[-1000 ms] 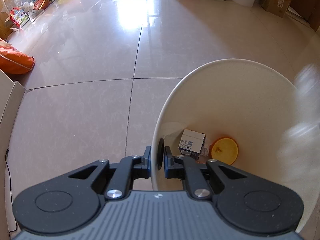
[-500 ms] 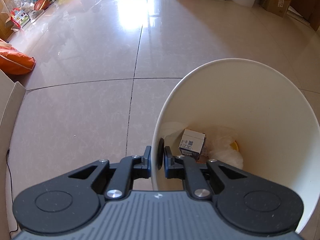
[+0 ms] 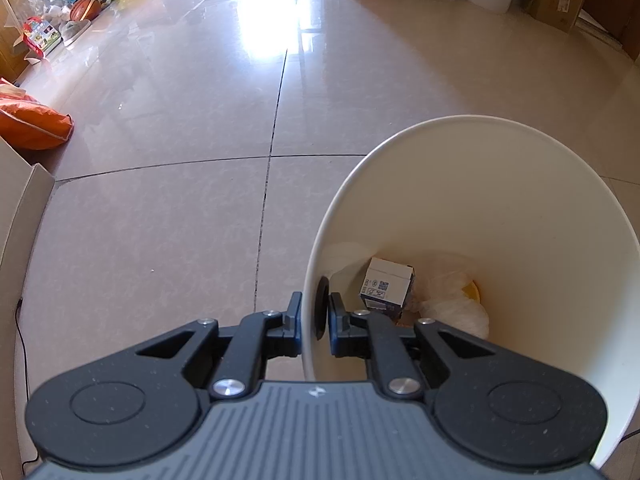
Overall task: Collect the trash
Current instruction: 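Carry the plastic bag over the bin and release it, then grasp the hollow orange peel half by its rim with the right gripper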
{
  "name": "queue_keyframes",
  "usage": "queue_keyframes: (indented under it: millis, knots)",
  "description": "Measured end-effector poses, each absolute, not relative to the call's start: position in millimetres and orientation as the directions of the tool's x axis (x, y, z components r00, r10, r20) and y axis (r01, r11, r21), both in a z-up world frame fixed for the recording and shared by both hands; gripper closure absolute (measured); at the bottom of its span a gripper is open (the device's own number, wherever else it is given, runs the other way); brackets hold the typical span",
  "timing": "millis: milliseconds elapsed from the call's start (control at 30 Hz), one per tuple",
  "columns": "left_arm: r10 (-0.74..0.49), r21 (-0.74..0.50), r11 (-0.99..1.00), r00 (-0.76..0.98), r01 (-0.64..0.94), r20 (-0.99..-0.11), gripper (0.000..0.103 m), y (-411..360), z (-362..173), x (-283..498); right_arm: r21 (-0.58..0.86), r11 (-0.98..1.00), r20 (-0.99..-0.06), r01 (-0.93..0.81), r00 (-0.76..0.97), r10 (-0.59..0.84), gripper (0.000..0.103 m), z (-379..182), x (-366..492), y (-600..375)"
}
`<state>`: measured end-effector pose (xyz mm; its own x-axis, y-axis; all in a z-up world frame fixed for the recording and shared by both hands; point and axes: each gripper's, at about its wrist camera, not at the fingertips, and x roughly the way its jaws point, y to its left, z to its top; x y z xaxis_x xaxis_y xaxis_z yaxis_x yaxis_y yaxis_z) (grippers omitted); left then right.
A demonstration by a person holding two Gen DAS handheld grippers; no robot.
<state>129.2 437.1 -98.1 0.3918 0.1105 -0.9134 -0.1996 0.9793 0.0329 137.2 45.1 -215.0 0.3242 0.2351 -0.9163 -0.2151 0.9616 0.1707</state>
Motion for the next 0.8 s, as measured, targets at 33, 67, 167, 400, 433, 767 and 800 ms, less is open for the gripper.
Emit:
queue_keyframes:
  millis: [33, 67, 167, 400, 433, 767, 800]
  knots:
    - [0.113, 0.036, 0.979, 0.391, -0.198, -0.913, 0.092, 436, -98, 129, 0.174, 0.962, -0.919, -0.209, 0.318, 0.235, 0.002, -223, 133, 42]
    - [0.114, 0.038, 0.979, 0.391, -0.198, -0.913, 0.092, 436, -98, 129, 0.174, 0.963, -0.920, -0.206, 0.315, 0.233, 0.002, -230, 131, 42]
    - [0.116, 0.040, 0.979, 0.389, -0.198, -0.914, 0.092, 435, -99, 130, 0.159, 0.966, -0.924, -0.206, 0.314, 0.219, 0.002, -244, 129, 44]
    - [0.118, 0.042, 0.979, 0.388, -0.199, -0.914, 0.092, 435, -99, 130, 0.136, 0.967, -0.925, -0.214, 0.322, 0.202, 0.002, -261, 128, 53]
    - [0.118, 0.042, 0.979, 0.388, -0.199, -0.914, 0.092, 435, -99, 130, 0.135, 0.967, -0.925, -0.215, 0.322, 0.201, 0.002, -263, 129, 54]
    - [0.117, 0.041, 0.979, 0.388, -0.199, -0.914, 0.092, 435, -100, 130, 0.115, 0.976, -0.937, -0.184, 0.307, 0.168, 0.002, -306, 124, 58]
    - [0.116, 0.040, 0.979, 0.387, -0.198, -0.915, 0.092, 436, -101, 130, 0.097, 0.978, -0.939, -0.185, 0.309, 0.152, 0.002, -312, 121, 59]
